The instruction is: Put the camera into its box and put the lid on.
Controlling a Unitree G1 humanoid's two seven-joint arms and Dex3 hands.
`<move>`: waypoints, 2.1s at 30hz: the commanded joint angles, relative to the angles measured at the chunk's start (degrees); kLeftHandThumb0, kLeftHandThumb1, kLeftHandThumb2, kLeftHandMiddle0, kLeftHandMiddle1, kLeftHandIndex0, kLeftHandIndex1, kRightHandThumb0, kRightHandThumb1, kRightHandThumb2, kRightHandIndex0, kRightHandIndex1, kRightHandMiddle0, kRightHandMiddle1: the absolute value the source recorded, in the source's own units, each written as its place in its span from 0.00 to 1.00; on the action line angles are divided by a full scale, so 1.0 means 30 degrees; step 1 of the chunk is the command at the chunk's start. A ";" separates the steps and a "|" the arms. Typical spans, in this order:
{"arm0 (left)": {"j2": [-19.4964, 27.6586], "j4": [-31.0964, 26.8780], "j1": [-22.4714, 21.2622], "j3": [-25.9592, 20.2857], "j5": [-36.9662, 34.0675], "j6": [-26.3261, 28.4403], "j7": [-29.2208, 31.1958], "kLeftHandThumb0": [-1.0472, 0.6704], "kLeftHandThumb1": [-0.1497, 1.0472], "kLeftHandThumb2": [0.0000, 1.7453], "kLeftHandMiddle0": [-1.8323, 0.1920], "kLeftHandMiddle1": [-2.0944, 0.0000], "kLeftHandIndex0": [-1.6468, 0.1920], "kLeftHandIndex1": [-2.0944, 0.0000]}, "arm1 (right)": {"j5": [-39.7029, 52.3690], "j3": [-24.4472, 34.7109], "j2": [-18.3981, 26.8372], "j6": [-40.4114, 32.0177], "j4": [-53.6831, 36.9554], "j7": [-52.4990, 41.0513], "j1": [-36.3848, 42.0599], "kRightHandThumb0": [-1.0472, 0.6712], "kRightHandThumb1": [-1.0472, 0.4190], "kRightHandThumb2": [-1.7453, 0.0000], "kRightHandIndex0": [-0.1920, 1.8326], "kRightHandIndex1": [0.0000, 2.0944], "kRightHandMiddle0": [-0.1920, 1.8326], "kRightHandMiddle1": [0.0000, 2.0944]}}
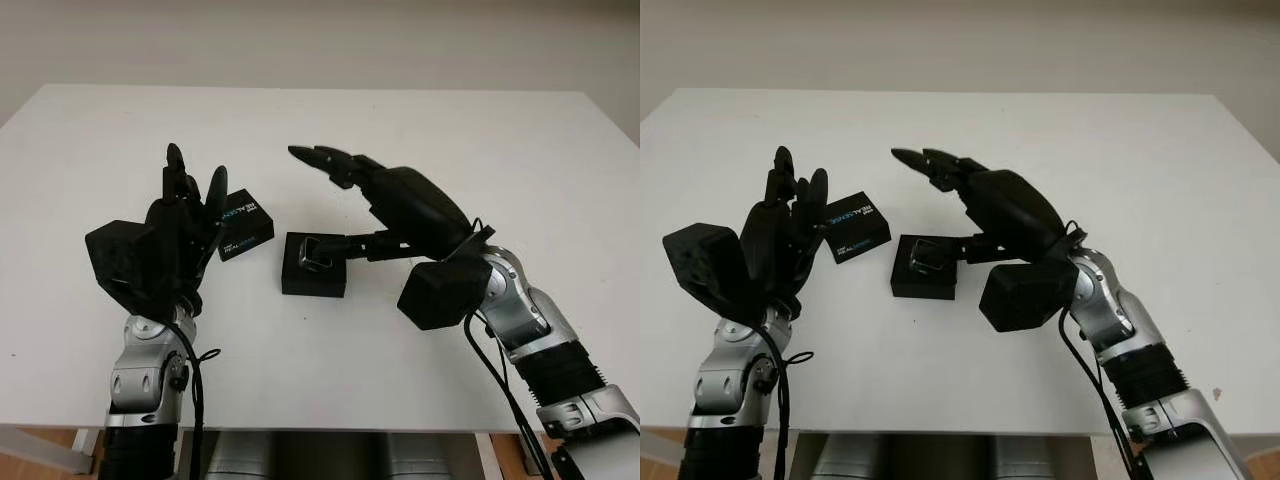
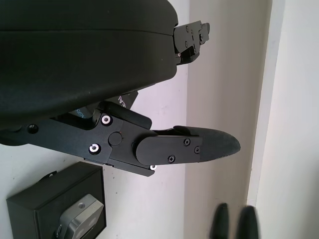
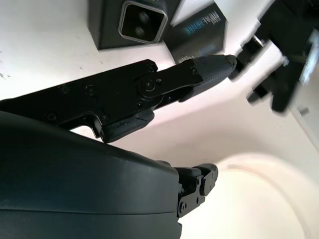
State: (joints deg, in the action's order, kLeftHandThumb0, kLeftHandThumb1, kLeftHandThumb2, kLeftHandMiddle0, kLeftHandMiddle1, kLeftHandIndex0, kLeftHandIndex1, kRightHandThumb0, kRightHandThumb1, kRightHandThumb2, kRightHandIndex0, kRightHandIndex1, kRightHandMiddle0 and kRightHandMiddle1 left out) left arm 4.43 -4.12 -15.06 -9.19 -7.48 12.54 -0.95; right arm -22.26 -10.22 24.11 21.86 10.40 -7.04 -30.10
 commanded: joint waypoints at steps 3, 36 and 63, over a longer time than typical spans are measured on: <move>0.0250 0.0300 -0.0359 0.0018 0.0080 -0.0386 0.0210 0.20 1.00 0.23 1.00 1.00 1.00 1.00 | 0.0880 0.0706 -0.0232 -0.1018 -0.1110 -0.0431 0.0493 0.21 0.07 0.97 0.18 0.12 0.08 0.36; 0.0205 0.0467 -0.0574 -0.0024 0.0056 -0.0197 0.0183 0.20 1.00 0.22 1.00 1.00 1.00 1.00 | -0.6313 -0.1796 -0.1677 -0.5524 -0.2380 0.2577 0.2705 0.17 0.08 0.97 0.11 0.48 0.19 0.56; 0.0226 0.0335 -0.0509 -0.0029 0.0003 -0.0147 0.0321 0.20 1.00 0.22 1.00 1.00 1.00 1.00 | -0.6853 -0.2613 -0.2171 -0.7256 -0.2156 0.2421 0.2950 0.17 0.07 0.97 0.12 0.47 0.22 0.49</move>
State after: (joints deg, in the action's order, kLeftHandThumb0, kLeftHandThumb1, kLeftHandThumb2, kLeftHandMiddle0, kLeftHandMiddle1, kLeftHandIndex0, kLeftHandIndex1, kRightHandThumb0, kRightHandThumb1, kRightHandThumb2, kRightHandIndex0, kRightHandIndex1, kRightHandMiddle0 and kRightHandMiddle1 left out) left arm 4.64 -2.84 -15.67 -9.20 -7.37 12.47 -0.18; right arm -42.58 -17.96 17.42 0.48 4.55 0.45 -21.14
